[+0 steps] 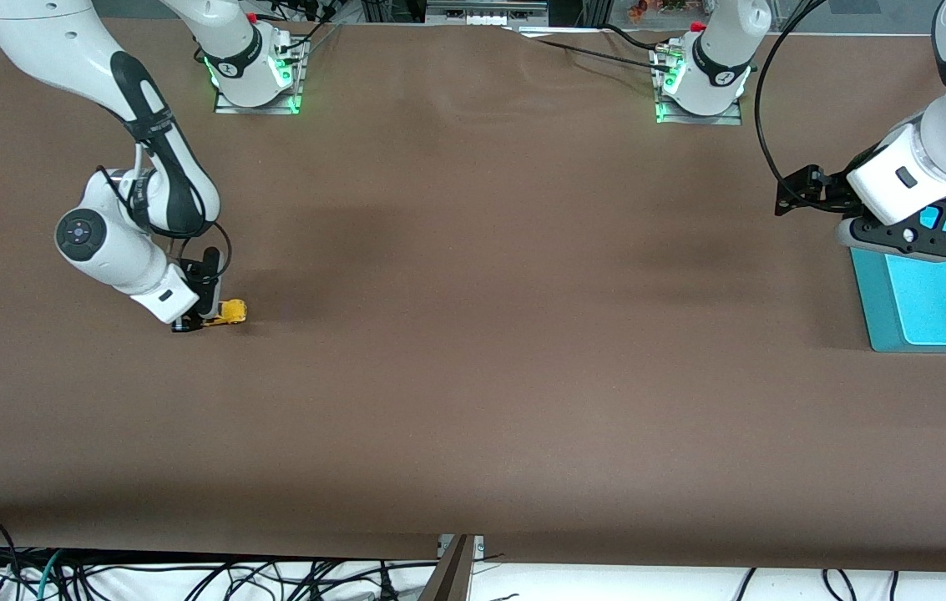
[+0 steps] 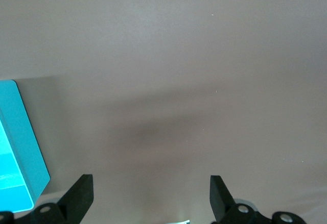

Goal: Wind and store yellow beetle car
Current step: 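Drag the car backward along the table with the right gripper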

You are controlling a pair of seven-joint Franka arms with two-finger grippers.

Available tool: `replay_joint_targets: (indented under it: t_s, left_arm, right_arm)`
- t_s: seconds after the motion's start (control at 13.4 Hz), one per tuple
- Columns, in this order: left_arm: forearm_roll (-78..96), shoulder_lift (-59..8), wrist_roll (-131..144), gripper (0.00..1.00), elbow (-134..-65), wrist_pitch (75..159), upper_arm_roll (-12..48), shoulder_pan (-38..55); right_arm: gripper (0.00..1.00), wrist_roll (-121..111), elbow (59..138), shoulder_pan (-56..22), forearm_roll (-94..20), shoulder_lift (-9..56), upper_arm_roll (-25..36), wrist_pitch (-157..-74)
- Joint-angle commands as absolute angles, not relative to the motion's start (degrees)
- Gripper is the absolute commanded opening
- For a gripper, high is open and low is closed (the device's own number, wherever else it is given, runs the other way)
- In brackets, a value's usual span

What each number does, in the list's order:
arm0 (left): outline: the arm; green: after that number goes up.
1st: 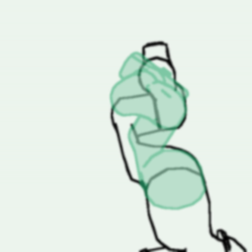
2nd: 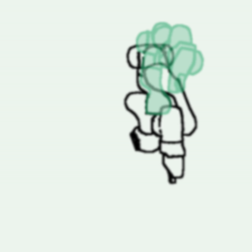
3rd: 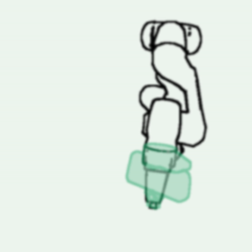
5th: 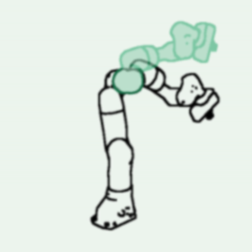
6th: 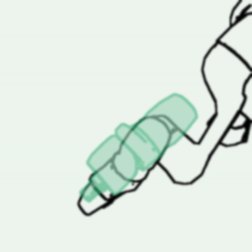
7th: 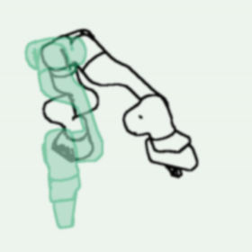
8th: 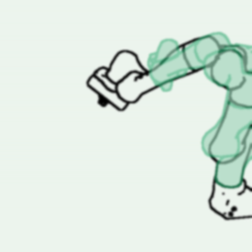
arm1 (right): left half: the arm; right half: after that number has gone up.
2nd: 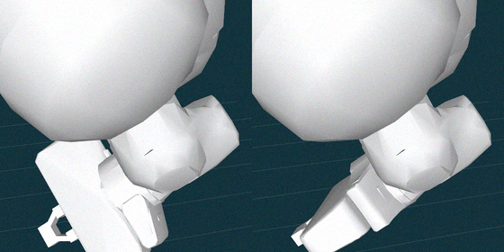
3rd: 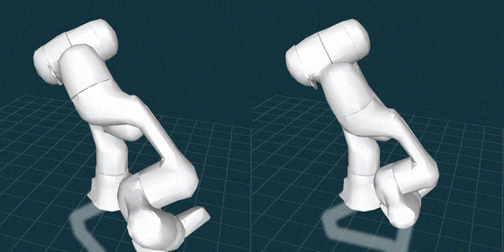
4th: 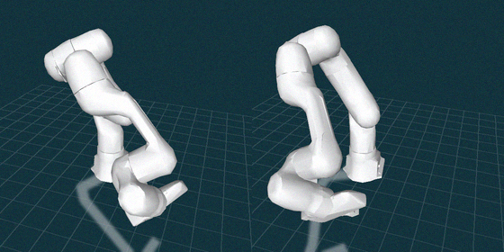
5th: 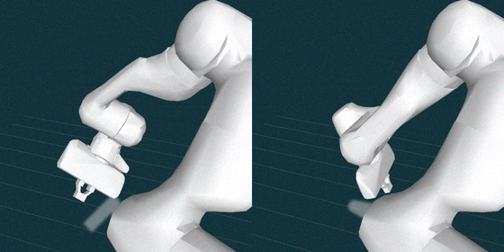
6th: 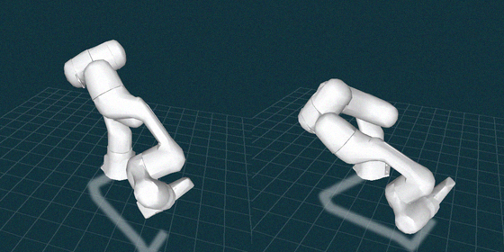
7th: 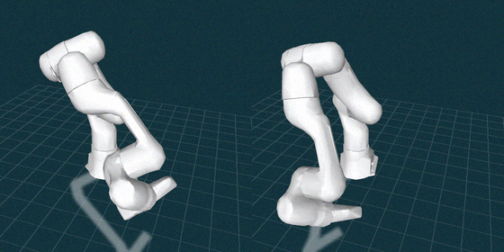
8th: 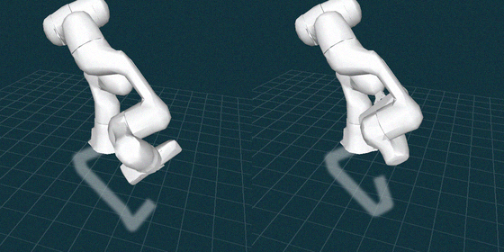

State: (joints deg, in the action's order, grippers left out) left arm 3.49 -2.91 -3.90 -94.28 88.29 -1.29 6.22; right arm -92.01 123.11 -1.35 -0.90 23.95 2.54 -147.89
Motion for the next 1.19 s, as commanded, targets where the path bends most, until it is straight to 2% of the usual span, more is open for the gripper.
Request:
replay_joint_targets:
  t_s: [0.0,0.37,0.6,0.67,0.74,1.12]
  left_arm:
    - [4.75,-3.43,-3.87,1.0,-93.08,87.01,-1.32,5.98]
    - [5.19,-3.43,-3.95,1.0,-93.08,86.75,-1.41,5.89]
    - [5.19,-3.43,-3.87,1.0,-93.08,86.66,-1.41,5.71]
    - [5.19,-3.43,-3.95,1.0,-93.08,86.66,-1.41,5.71]
    - [5.19,-3.43,-3.96,1.0,-93.08,86.66,-1.41,5.71]
    - [5.19,-3.43,-3.96,1.0,-93.08,86.48,-1.41,5.71]
  right_arm:
    - [0.16,-97.45,124.72,3.67,-1.76,25.66,2.11,-150.55]
    - [0.17,-105.99,123.4,12.64,-1.67,27.42,1.93,-151.96]
    - [0.18,-106.0,123.13,12.75,-1.76,27.34,1.5,-151.96]
    - [0.34,-105.82,123.13,12.66,-1.76,27.25,1.23,-151.96]
    - [0.98,-105.56,122.53,12.74,-1.84,27.25,0.53,-151.61]
    - [1.0,-105.47,119.98,12.57,-2.9,25.84,-0.88,-148.37]
